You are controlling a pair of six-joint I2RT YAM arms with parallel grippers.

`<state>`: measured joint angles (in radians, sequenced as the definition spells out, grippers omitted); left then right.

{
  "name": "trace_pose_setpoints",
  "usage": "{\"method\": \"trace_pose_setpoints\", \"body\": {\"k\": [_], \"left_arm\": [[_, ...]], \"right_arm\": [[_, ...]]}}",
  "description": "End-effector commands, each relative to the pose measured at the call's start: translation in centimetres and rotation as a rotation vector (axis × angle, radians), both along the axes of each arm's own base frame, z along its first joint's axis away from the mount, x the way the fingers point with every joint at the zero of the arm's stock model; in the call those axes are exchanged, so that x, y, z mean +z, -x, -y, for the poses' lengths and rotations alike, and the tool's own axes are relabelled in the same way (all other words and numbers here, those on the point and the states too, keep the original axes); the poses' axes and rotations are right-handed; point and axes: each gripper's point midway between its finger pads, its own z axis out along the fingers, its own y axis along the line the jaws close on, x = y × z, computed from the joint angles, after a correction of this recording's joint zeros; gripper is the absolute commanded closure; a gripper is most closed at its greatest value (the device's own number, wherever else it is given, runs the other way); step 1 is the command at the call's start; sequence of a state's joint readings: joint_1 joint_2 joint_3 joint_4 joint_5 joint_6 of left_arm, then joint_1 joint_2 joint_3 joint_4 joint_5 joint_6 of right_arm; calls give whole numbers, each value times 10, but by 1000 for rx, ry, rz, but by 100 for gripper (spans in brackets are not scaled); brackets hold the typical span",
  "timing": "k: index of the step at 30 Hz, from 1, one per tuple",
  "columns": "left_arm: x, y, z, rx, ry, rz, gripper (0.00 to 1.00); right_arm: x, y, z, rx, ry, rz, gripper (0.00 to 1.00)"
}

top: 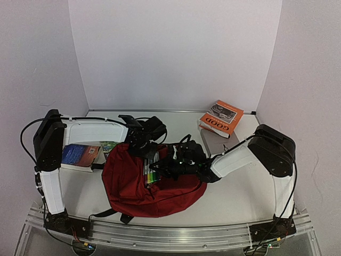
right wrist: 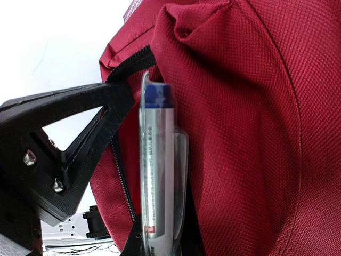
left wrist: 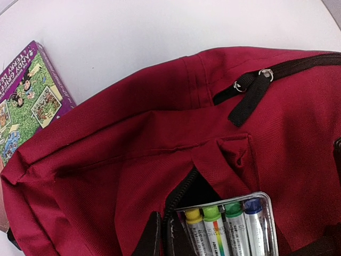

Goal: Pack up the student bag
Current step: Place the stationery in the student bag.

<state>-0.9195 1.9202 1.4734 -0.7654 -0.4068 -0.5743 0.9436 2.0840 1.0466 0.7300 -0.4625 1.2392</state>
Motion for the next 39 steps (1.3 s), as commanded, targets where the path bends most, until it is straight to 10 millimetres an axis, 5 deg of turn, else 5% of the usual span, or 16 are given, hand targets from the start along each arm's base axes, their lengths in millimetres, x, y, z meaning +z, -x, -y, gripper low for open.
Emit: {"method": "trace_pose_setpoints", "body": {"k": [1, 9, 19, 29, 39], "left_arm": [[42, -12, 27, -51, 159, 86, 100], [82, 5, 62, -203, 420, 95, 100], [88, 32, 76, -214, 595, -28, 100], [80, 35, 72, -141, 627, -73, 100], [79, 22, 32, -62, 503, 3, 100]], "right_arm": [[50, 15, -12, 65, -99, 62, 100], [54, 10, -20, 71, -119, 91, 100], [74, -14, -27, -23, -217, 214, 100], [56, -38, -13, -185, -172, 263, 100], [36, -45, 10, -231, 51, 357, 100]]}}
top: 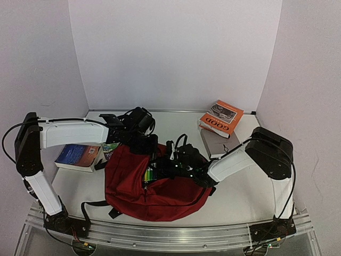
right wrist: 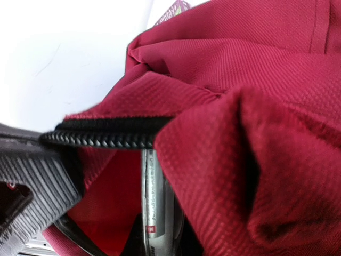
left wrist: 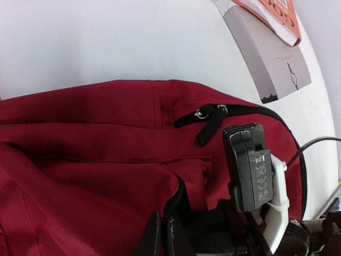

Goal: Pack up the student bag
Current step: Place the stationery in the student bag.

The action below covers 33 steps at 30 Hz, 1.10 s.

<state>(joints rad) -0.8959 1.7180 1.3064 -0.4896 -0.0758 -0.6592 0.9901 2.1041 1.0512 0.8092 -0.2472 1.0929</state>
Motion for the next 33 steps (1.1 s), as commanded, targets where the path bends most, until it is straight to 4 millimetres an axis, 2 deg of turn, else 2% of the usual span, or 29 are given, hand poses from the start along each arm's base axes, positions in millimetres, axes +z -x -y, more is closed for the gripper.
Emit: {"method": "trace_pose_setpoints", "body": {"k": [1, 7, 8, 10, 13, 17, 21, 24, 27, 33], "left_arm": [[33, -2, -13, 22, 46, 58, 100], [24, -4, -6, 10, 96, 16, 100], [21, -5, -4, 10, 102, 4, 100], [17, -7, -2, 14, 107, -6, 100], [15, -10, -2, 23, 110, -6, 100], [17, -14, -12, 46, 115, -2, 100], [17, -15, -20, 57, 113, -3, 100], [17, -15, -22, 60, 108, -5, 100], [20, -15, -23, 58, 110, 1, 100], [22, -18, -22, 52, 105, 5, 100]], "right_arm": [[29, -28, 14, -113, 8, 127, 100], [40, -21, -16, -45, -89, 106, 98], [41, -20, -20, -38, -94, 108, 95], [36, -19, -23, -35, -86, 97, 84], [21, -19, -15, -58, -37, 70, 69], [11, -14, 6, -87, 49, 50, 49], [14, -9, 25, -106, 134, 58, 37], [7, -8, 35, -117, 217, 49, 37], [-2, -5, 37, -99, 266, 30, 40], [-10, 8, 24, -20, 255, -5, 56]]}}
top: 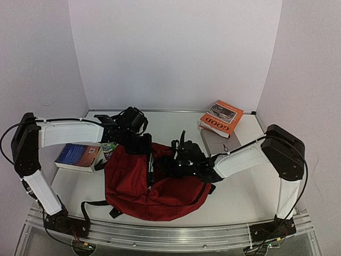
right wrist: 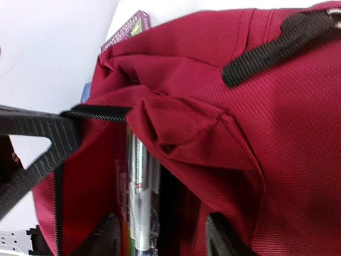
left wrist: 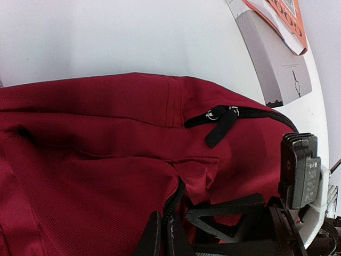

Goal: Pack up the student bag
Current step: Place the stationery in the student bag.

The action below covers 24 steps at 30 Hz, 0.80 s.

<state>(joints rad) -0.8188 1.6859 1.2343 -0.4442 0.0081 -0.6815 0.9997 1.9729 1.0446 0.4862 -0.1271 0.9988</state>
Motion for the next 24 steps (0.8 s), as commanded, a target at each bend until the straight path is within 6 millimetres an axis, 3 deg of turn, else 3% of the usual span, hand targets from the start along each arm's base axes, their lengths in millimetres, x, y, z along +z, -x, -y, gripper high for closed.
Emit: {"method": "trace_pose_setpoints", "body": {"k": [1, 4, 14, 24], "left_arm": [[30, -9, -1, 13, 45, 62, 100], [29, -10, 0, 11, 41, 62, 100], [27, -9, 9, -18, 66, 38, 100], [24, -9, 18, -36, 97, 15, 100]], "right_arm": [[-3, 7, -9, 54, 20, -22, 59], [1, 10, -18, 89, 6, -9, 69], [8, 11, -46, 158, -47, 1, 88], [21, 8, -67, 192, -107, 21, 92]]}}
